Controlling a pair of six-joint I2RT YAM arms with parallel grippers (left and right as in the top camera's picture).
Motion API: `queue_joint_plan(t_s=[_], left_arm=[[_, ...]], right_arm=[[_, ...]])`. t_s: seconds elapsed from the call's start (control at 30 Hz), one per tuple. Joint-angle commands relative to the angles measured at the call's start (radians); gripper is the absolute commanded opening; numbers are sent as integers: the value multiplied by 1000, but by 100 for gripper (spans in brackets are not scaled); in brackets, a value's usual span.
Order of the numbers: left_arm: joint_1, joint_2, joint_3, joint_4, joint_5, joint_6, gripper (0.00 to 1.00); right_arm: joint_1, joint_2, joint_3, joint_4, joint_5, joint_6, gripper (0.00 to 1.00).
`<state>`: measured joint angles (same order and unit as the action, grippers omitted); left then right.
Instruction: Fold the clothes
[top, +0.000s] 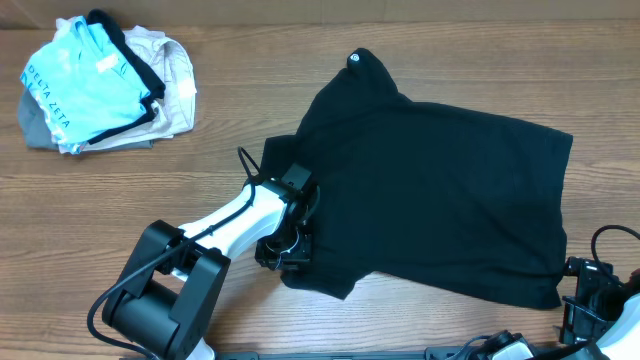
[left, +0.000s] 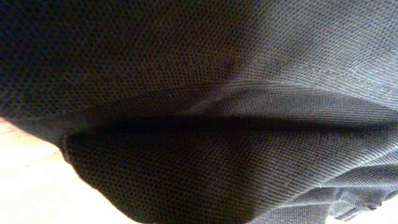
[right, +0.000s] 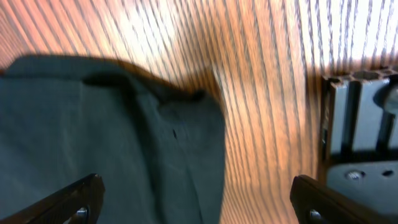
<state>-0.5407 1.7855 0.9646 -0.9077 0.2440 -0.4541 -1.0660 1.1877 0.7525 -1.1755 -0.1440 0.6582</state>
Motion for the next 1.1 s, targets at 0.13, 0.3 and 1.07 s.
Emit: queue_joint_plan(t_s=[0.13, 0.3, 1.07], left_arm=[[12, 32, -22, 18, -33, -14, 4], [12, 32, -22, 19, -33, -14, 4], [12, 32, -22, 23, -33, -14, 5]], right_arm=[[-3, 79, -63, 115, 47, 64, 93], [-3, 159, -78, 149, 81, 63, 93], [-1, 229, -149, 269, 52, 39, 77]])
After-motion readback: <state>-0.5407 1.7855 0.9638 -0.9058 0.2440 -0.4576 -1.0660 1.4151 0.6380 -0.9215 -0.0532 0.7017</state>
